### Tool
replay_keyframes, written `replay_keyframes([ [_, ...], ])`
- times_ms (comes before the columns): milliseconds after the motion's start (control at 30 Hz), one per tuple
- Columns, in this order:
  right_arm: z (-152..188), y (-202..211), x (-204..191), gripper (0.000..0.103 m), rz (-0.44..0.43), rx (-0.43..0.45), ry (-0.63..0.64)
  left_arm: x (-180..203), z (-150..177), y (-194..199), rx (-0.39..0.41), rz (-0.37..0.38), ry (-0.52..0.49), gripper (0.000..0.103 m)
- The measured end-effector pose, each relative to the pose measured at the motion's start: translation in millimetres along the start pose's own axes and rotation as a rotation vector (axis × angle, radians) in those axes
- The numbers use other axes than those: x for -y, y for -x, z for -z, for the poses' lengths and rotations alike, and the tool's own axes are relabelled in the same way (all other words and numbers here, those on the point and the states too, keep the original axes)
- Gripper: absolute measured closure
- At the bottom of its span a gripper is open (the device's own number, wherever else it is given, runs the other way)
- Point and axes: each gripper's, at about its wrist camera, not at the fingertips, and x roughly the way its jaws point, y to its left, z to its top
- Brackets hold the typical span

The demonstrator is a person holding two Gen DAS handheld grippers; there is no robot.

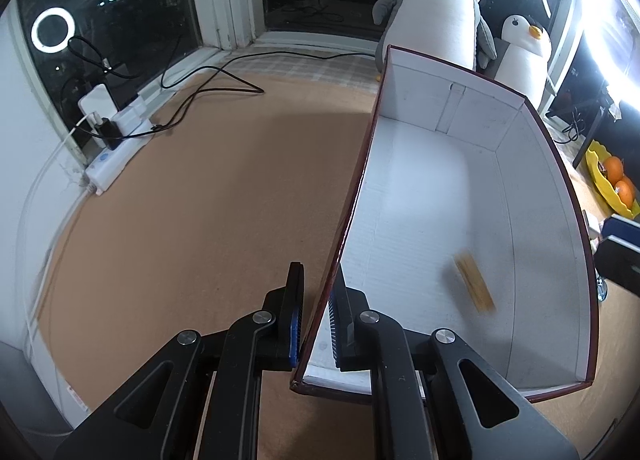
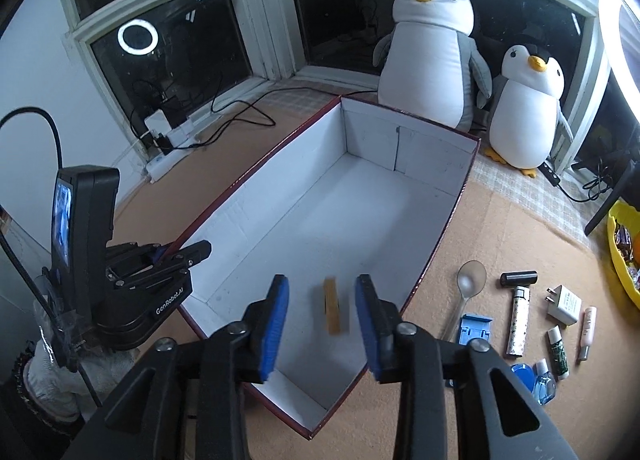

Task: Organize rigid objects
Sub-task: 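Lift the clothespin with the right gripper and drop it into the box, then grasp the pink-white lotion bottle with the right gripper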

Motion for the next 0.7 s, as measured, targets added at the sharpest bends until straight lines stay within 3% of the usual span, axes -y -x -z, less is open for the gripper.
replay_keyframes([
  [200, 8.6, 21.4, 18.4, 0.048, -0.001, 0.082, -0.043, -0.3, -0.9, -0.8, -0.006, 0.012, -0.012, 0.093],
  [367, 29.2, 41.2, 47.4, 0.037, 0.080, 0.123, -0.074, -0.8, -2.8, -1.9, -0.006, 0.018, -0.025, 0.093],
  [700, 90.6, 79.2, 159.7, 0.036, 0.318, 0.095, -0.383, 7.5, -13.7, -3.3, -0.019, 0.023, -0.103, 0.093],
])
